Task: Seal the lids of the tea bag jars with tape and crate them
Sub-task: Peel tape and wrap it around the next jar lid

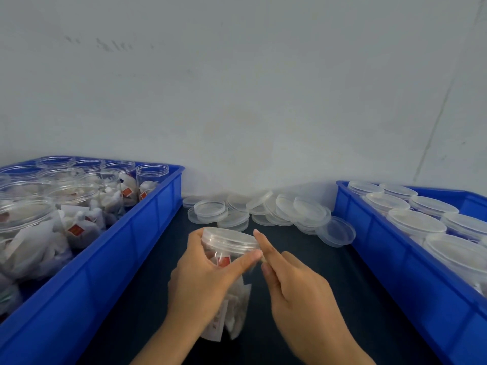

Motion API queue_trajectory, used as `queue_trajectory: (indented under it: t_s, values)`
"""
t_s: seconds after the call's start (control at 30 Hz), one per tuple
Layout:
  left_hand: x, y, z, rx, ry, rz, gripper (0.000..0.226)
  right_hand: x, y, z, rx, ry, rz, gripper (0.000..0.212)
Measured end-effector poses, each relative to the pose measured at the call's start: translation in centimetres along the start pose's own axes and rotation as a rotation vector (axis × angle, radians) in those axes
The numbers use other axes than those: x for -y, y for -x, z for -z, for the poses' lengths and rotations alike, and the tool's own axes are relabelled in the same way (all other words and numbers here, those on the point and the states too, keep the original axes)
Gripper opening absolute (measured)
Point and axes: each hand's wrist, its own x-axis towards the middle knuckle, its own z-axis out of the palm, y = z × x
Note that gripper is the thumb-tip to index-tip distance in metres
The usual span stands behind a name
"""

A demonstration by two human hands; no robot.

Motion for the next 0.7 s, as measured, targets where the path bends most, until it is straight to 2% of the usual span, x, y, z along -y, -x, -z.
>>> queue_trajectory:
  t_s: [0.13, 0.27, 0.37, 0.47, 0.53, 0.7]
  values:
    - [0.3, -0.4, 0.1, 0.004, 0.045, 0.052, 0.082, -0.3, -0.2, 0.8, 0.113, -0.110, -0.076, 0.056]
    - [0.8, -0.8, 0.6, 0.022, 0.159, 0.073, 0.084, -0.8, -0.4, 1.4, 0.280, -0.312, -0.275, 0.076]
    - [0.9, -1.1, 0.9, 0.049, 0.205, 0.079, 0.081, -1.7, -0.6, 1.9, 0.229, -0.393, -0.301, 0.070]
    - [0.8, -1.0, 1.0, 0.097, 0.245, 0.055, 0.077, -2.1, -0.5, 2.2, 0.130, -0.324, -0.310, 0.072]
    - [0.8, -0.9, 1.0, 0.113, 0.262, 0.037, 0.078, -2.2, -0.4, 2.1, 0.130, -0.273, -0.292, 0.076]
    - [0.9, -0.9, 0.9, 0.189, 0.303, 0.026, 0.084, -3.0, -0.5, 2.0, 0.160, -0.253, -0.292, 0.052]
